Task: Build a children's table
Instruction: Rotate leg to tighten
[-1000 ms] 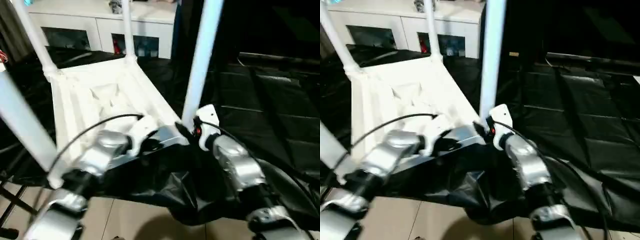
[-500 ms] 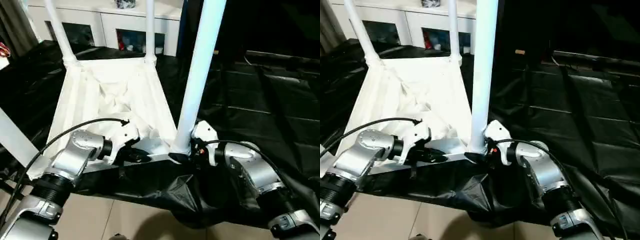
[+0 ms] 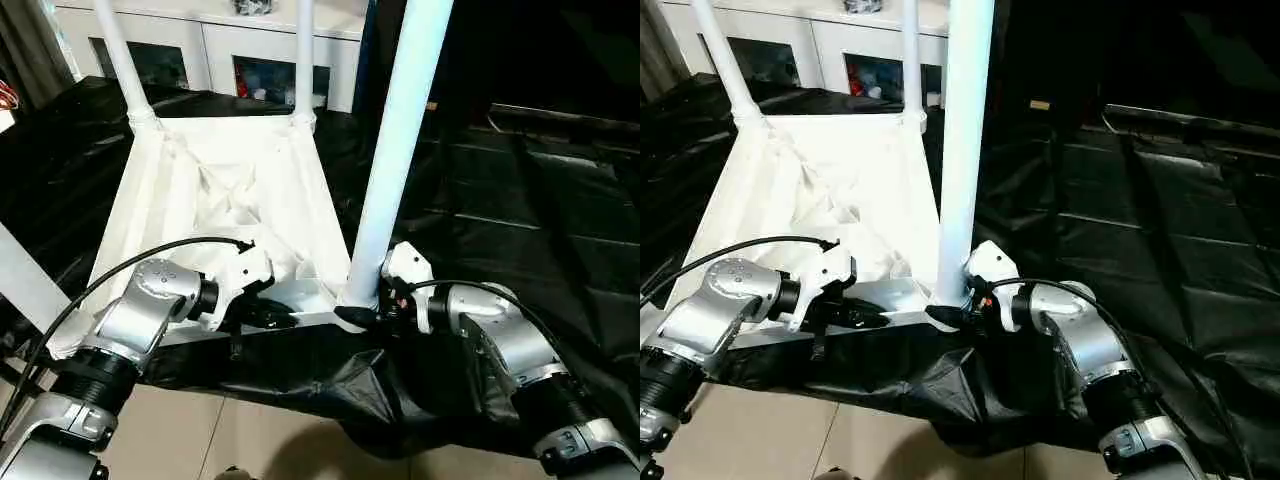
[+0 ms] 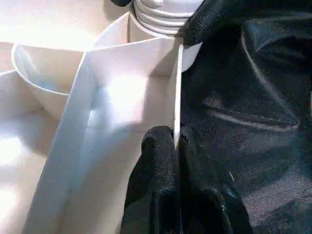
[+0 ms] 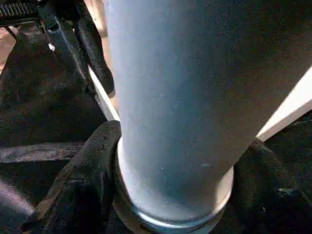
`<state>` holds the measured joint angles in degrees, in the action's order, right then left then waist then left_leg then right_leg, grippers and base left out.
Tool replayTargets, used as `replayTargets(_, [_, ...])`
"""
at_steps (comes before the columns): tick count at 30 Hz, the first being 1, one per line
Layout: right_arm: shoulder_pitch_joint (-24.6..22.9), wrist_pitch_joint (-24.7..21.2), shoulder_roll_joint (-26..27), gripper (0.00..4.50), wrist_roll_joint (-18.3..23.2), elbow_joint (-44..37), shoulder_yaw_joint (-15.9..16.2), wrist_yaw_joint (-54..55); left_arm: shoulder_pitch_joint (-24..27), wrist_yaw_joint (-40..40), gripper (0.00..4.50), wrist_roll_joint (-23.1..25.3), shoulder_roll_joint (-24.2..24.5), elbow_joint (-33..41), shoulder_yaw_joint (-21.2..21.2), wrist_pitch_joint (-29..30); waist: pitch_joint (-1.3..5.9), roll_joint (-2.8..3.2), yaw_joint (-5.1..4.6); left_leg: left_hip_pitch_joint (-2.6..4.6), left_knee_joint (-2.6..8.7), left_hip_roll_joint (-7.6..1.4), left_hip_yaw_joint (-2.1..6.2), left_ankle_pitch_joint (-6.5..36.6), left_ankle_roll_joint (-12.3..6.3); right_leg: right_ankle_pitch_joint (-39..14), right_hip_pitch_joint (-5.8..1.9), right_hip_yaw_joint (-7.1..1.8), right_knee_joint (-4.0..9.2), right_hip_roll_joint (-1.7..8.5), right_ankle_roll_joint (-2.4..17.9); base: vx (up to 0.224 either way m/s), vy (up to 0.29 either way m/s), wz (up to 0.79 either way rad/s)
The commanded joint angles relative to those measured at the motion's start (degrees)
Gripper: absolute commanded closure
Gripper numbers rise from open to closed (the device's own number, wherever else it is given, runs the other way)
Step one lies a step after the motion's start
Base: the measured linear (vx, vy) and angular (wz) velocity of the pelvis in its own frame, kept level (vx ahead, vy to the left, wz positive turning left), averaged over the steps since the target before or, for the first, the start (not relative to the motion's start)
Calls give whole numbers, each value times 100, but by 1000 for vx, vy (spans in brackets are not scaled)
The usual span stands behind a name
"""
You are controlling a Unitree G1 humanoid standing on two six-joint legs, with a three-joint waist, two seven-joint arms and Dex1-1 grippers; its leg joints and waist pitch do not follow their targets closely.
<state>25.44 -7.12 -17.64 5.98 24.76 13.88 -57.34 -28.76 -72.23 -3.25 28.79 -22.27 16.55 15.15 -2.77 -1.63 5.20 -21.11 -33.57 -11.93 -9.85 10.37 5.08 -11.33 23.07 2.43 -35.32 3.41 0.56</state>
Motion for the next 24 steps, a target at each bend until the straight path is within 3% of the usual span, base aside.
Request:
replayTargets(1, [80,59,52,177,47,66,6,-69,-8,-157,450,-263,-112,152,-50,-31,360,29,-12,73,366,-116,-19,702,-220,-252,-302,-229,313,388,1309,0,0,0])
replayTargets(6, [52,65,184,177,11,189,-88,272,-181,390,450,4,-278,-190,-68,-36,352,35,-16,77,373,-107,-12,812,-155,-285,-307,-226,326,381,1330,0,0,0])
replayTargets(8, [98,-62,538,177,-88,440,-302,1173,-402,1112,450,179,-611,-511,-149,42,342,40,-18,106,379,-109,-19,941,-71,-516,-274,-234,365,382,1309,0,0,0])
replayTargets(10, [170,-243,1018,177,-69,672,-591,2157,-622,1738,450,273,-1032,-721,-192,262,338,42,-32,96,407,-99,8,1086,126,-1022,-297,-228,388,409,1193,0,0,0])
replayTargets(13, [315,-365,1541,178,-44,952,-832,3118,-858,2303,450,374,-1483,-989,-183,369,335,31,-33,99,403,-87,4,1145,144,-1236,-274,-243,433,408,1065,0,0,0])
replayTargets(19, [520,-159,1999,178,-379,1194,-622,3639,-989,2532,450,490,-1853,-1095,-62,352,357,30,-34,72,399,-80,7,977,111,-886,-290,-235,400,391,1028,0,0,0])
replayTargets(20, [521,-120,2033,122,-387,1180,-619,3572,-996,2526,450,504,-1867,-1112,-56,335,355,28,-33,73,398,-81,6,989,91,-872,-289,-235,401,389,1022,0,0,0])
replayTargets(22, [518,-134,2037,108,-330,1089,-637,3389,-957,2435,450,503,-1827,-1060,-36,296,346,30,-33,75,406,-85,5,1037,42,-906,-281,-236,409,393,1008,0,0,0])
replayTargets(24, [514,-148,1931,90,-293,1029,-644,3222,-882,2288,450,467,-1734,-949,-35,300,343,-12,-29,73,408,-88,4,1049,27,-979,-288,-234,415,402,996,0,0,0])
